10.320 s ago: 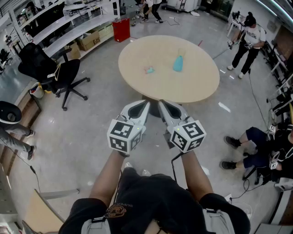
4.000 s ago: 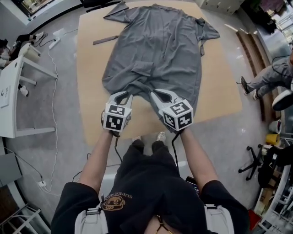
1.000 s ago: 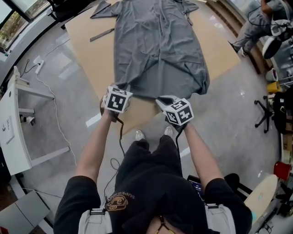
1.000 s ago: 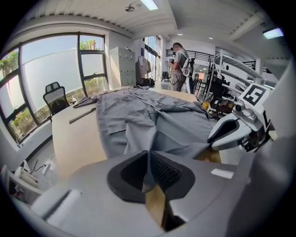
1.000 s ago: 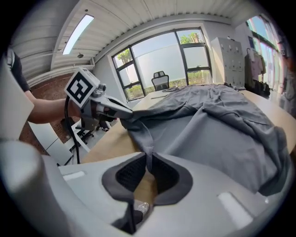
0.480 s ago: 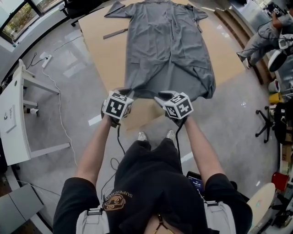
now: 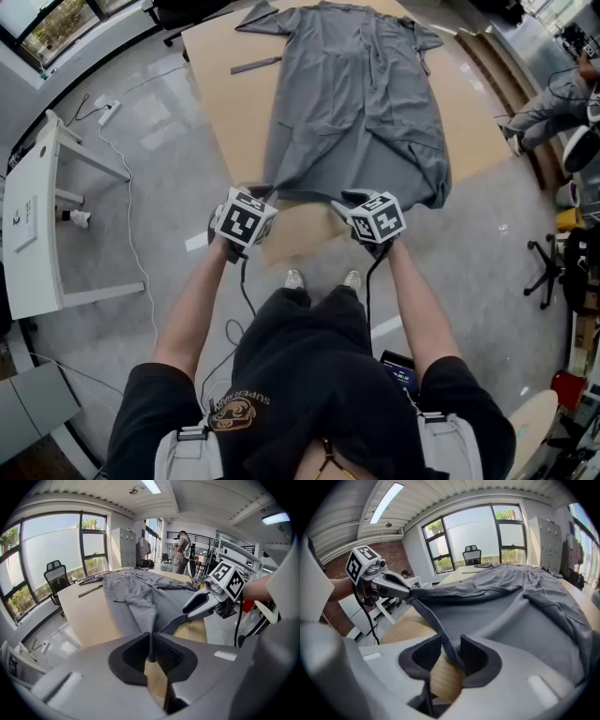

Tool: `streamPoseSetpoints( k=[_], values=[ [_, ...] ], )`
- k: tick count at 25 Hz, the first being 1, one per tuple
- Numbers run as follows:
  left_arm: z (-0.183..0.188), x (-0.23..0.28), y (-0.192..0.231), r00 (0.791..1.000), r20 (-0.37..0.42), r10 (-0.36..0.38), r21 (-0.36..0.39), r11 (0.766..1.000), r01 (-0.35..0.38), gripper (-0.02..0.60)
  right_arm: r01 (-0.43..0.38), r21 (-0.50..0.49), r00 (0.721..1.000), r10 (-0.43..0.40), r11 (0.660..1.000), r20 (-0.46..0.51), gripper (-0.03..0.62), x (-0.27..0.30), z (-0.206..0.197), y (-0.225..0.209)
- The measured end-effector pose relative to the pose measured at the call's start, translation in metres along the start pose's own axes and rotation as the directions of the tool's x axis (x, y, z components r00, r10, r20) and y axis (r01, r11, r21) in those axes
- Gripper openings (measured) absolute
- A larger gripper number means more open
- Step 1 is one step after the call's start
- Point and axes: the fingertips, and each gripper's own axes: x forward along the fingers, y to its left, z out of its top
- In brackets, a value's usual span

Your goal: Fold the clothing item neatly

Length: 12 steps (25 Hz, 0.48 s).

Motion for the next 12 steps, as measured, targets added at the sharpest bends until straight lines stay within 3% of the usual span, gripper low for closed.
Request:
streamPoseSetpoints(
  k=[6, 12],
  values=[
    [-0.019, 0.002, 0.015, 0.998, -0.049, 0.031, 0.001, 1.000, -0.031, 0.029, -0.077, -0.053, 0.996, 0.073, 0.996, -0.059, 0.026, 0.000, -0.014, 0.031],
    [-0.033, 0.001, 0.014, 0.996, -0.084, 0.031, -0.008, 0.999, -0.032, 0.029, -0.086, -0.054, 0.994, 0.082, 0.995, -0.074, 0.021, -0.005, -0.026, 0.039]
  ],
)
